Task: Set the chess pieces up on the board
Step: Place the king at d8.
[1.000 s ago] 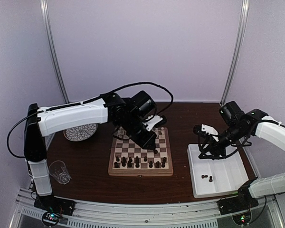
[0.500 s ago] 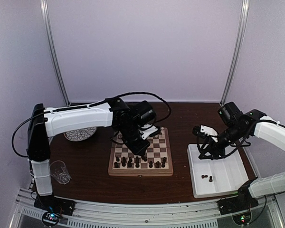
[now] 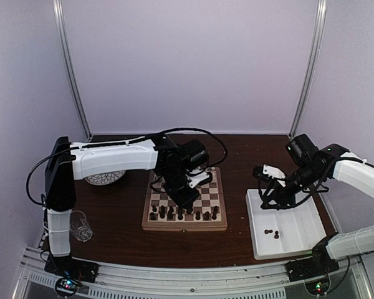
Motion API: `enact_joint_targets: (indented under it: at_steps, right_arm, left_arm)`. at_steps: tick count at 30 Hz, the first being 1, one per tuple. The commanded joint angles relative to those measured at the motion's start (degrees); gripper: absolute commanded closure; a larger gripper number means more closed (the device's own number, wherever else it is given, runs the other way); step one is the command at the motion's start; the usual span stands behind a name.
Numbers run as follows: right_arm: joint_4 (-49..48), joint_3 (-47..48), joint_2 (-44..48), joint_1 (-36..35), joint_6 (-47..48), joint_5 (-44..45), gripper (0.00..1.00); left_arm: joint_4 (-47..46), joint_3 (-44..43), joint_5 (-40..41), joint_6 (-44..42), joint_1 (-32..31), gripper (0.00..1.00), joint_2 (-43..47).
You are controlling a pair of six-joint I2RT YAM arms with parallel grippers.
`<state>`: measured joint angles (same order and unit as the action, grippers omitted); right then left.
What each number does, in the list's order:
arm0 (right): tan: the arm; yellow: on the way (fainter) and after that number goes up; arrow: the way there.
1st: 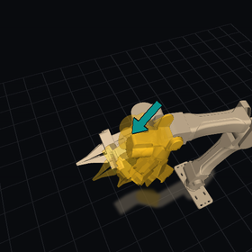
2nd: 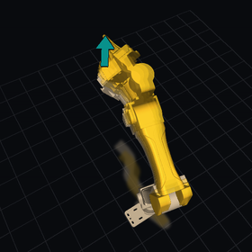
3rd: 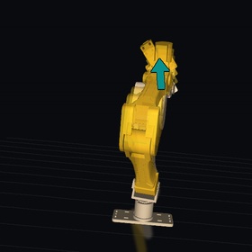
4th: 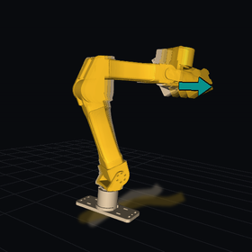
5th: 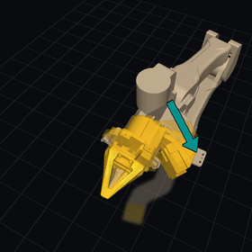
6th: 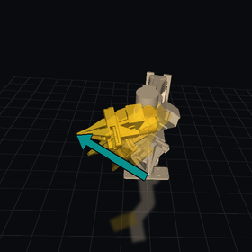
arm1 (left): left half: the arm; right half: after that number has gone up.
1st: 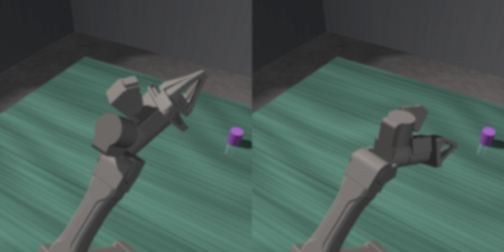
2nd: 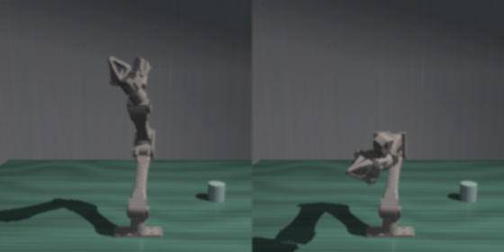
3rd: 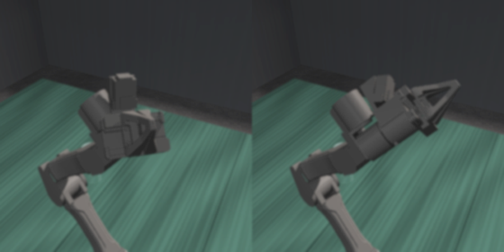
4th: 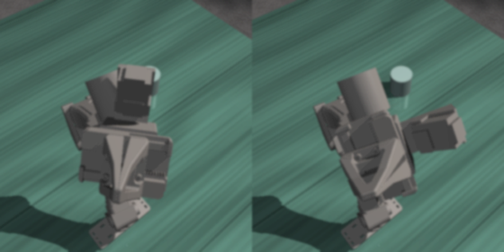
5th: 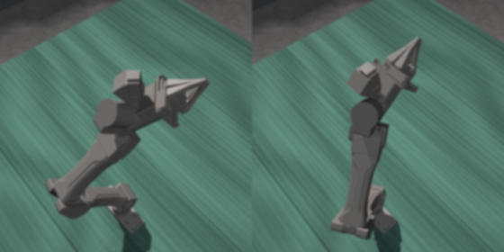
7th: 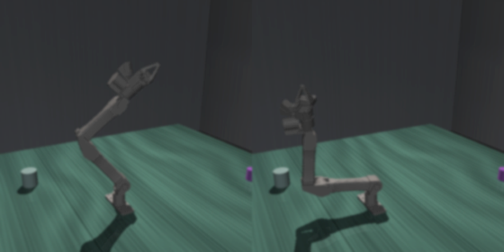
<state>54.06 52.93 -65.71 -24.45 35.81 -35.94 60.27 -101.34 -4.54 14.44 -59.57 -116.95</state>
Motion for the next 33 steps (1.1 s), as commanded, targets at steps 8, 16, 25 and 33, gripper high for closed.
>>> enact_joint_targets:
  at_steps: [8, 16, 25, 33]
  right_arm:
    - [-0.82, -0.46, -0.21, 0.18, 0.4, 0.45, 0.55]
    - [-0.72, -0.48, -0.2, 0.19, 0.34, 0.27, 0.55]
    - [-0.56, -0.46, -0.21, 0.15, 0.49, 0.26, 0.55]
    - [-0.41, -0.48, -0.29, 0.19, 0.66, 0.02, 0.55]
  left_arm:
    - [0.92, -2.13, -1.43, -0.55, -0.77, 0.96, -2.96]
    - [1.25, -2.27, -1.14, -0.46, -0.9, 0.95, -3.75]
    - [1.31, -2.76, -0.98, -0.46, -0.84, 0.94, -4.54]
    - [1.26, -3.86, -0.94, -0.46, -0.99, 0.94, -5.81]
